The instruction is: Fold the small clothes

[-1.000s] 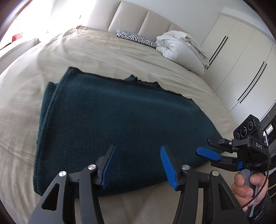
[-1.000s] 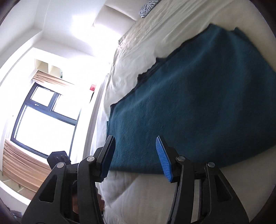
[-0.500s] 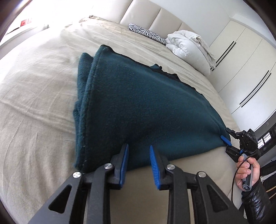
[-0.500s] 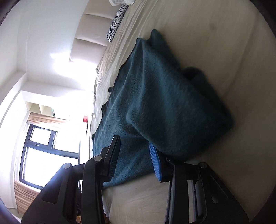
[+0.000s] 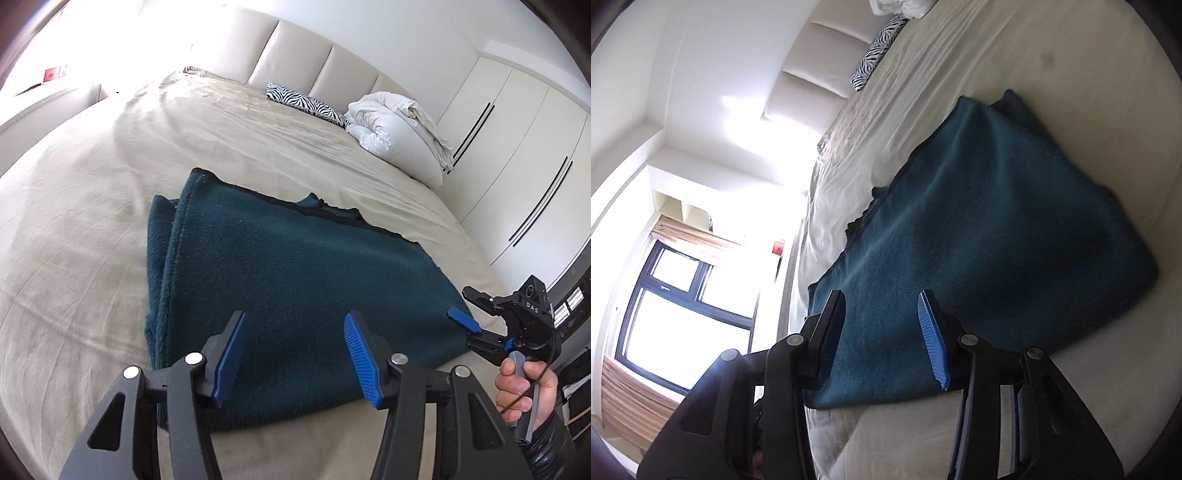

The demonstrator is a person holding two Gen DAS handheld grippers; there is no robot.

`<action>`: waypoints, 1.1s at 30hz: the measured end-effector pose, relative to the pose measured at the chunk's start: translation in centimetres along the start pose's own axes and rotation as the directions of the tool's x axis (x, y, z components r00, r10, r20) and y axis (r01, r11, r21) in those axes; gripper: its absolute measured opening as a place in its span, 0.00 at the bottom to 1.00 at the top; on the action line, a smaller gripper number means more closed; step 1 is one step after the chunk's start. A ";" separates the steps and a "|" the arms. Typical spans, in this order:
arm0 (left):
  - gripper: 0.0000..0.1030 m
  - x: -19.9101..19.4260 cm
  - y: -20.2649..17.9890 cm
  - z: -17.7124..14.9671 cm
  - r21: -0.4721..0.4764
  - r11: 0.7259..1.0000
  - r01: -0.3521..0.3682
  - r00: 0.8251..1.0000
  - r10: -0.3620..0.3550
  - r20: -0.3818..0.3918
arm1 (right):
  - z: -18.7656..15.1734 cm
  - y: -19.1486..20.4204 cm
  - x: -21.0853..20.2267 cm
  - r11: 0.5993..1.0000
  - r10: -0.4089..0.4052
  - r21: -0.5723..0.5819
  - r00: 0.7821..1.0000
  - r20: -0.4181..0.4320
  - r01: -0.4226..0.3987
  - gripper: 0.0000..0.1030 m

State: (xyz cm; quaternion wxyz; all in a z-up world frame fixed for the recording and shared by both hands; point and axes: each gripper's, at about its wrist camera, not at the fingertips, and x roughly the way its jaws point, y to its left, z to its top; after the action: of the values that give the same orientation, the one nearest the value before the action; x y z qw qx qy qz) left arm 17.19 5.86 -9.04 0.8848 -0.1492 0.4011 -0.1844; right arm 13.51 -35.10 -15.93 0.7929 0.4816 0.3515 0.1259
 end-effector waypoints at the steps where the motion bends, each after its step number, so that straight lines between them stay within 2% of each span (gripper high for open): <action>1: 0.55 1.0 0.7 0.2 -0.023 1.000 -0.006 1.000 0.006 -0.020 | -0.2 0.6 1.6 1.000 0.004 -0.019 0.999 -0.033 -0.005 0.40; 2: 0.55 2.0 1.6 0.2 -0.050 0.999 -0.005 0.999 0.003 -0.044 | -0.4 0.9 3.2 0.999 0.003 -0.034 0.998 -0.066 -0.005 0.40; 5: 0.42 2.8 3.7 -0.4 -0.079 0.997 0.001 0.998 -0.005 -0.060 | -0.5 -0.4 6.5 0.999 -0.035 -0.016 0.991 -0.131 0.033 0.38; 7: 0.42 2.3 3.9 -0.7 -0.067 0.998 0.007 0.998 -0.010 -0.056 | -0.3 -1.8 6.1 1.000 0.021 0.025 0.993 -0.115 -0.019 0.34; 9: 0.42 2.2 3.8 -0.9 -0.052 0.999 -0.002 0.998 -0.001 -0.056 | 0.1 -3.0 4.3 0.997 0.052 0.053 0.996 -0.073 -0.048 0.34; 12: 0.42 2.0 3.7 -1.1 -0.043 0.999 -0.018 0.998 0.016 -0.055 | 1.1 -4.9 1.3 0.996 0.038 0.083 0.999 0.003 -0.038 0.33; 16: 0.42 2.2 3.4 -1.2 -0.033 0.999 -0.030 0.998 0.028 -0.052 | 2.4 -7.0 -3.3 0.991 -0.059 0.124 0.993 0.099 0.047 0.34; 19: 0.42 2.3 3.2 -1.1 -0.032 0.999 -0.031 0.998 0.029 -0.051 | 2.9 -7.5 -6.1 0.983 -0.122 0.156 0.979 0.164 0.097 0.36; 21: 0.42 2.2 3.2 -1.2 -0.031 0.999 -0.031 0.998 0.030 -0.050 | 2.9 -7.1 -7.3 0.980 -0.152 0.155 0.971 0.184 0.123 0.36; 22: 0.42 2.1 3.2 -1.1 -0.032 0.999 -0.033 0.998 0.031 -0.049 | 3.0 -6.6 -7.6 0.981 -0.160 0.141 0.969 0.190 0.135 0.40; 25: 0.43 1.5 2.9 -1.2 -0.025 0.998 -0.051 0.998 0.049 -0.050 | 2.7 -5.1 -7.3 0.982 -0.178 0.095 0.969 0.174 0.164 0.40; 28: 0.53 0.0 2.5 -1.0 -0.017 0.997 -0.080 0.996 0.079 -0.030 | 2.3 -2.9 -5.2 0.986 -0.165 0.056 0.977 0.134 0.159 0.40; 29: 0.61 -0.8 2.5 -0.9 -0.015 0.995 -0.095 0.996 0.094 -0.008 | 1.9 -2.5 -4.2 0.986 -0.163 0.040 0.979 0.120 0.159 0.40; 31: 0.67 -2.6 2.6 -0.6 -0.021 0.993 -0.115 0.992 0.116 0.040 | 1.5 -1.4 -2.5 0.989 -0.150 0.011 0.985 0.089 0.150 0.40; 33: 0.77 -4.1 3.3 -0.3 -0.036 0.992 -0.123 0.989 0.126 0.077 | 1.0 -0.4 -1.6 0.991 -0.132 -0.011 0.989 0.060 0.132 0.40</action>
State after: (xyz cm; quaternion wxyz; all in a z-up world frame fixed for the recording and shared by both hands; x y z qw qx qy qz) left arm 15.15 10.56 -7.94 0.9074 -0.1447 0.3769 -0.1164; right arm 12.97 -36.87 -15.24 0.8131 0.4549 0.3580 0.0615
